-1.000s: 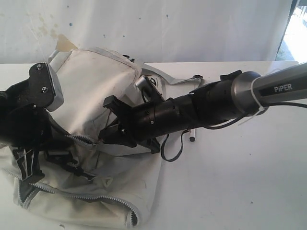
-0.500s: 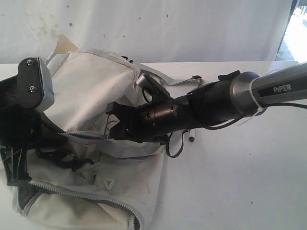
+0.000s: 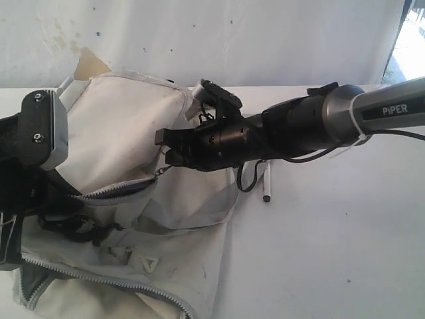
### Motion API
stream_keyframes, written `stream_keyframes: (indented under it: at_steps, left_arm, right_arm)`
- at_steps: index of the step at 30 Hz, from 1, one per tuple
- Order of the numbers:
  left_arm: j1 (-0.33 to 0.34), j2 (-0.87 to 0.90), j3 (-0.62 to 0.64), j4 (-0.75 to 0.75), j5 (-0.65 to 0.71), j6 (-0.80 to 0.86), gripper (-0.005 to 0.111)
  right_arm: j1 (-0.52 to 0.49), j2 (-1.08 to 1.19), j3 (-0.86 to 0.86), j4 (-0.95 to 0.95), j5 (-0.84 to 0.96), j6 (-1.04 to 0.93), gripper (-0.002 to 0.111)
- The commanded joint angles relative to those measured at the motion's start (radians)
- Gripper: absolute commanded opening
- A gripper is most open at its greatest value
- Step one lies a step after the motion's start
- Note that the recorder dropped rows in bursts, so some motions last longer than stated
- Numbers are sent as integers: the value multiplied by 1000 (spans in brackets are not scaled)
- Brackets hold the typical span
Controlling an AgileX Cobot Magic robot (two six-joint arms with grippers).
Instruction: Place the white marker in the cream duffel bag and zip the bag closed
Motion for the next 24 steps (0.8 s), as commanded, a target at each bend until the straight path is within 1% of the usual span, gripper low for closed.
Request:
stream_keyframes:
  at_steps: [1,5,7,12,15,24]
  left_arm:
    - [-2,-14,-7,55,21,-51,0]
    - [-2,-14,-7,122,-7,-127,0]
    - [-2,-12,-7,124,-22,-141,0]
    - [-2,-12,-7,92,-34,-143,0]
    - [-2,-12,-7,54,-34,-143,0]
    - [-2,10,-7,54,-40,-143,0]
  right_arm:
    - [-56,-1,-28,0,-128,-61,0]
    - [-80,-1,-50,0,-133,-117,0]
    - [-94,-1,-63,0,-137,-139,0]
    - [-113,-1,-95,0,-141,-150,0]
    - [-115,5,-121,0,-141,-215,0]
    - [-115,57,-206,0,-196,-249,0]
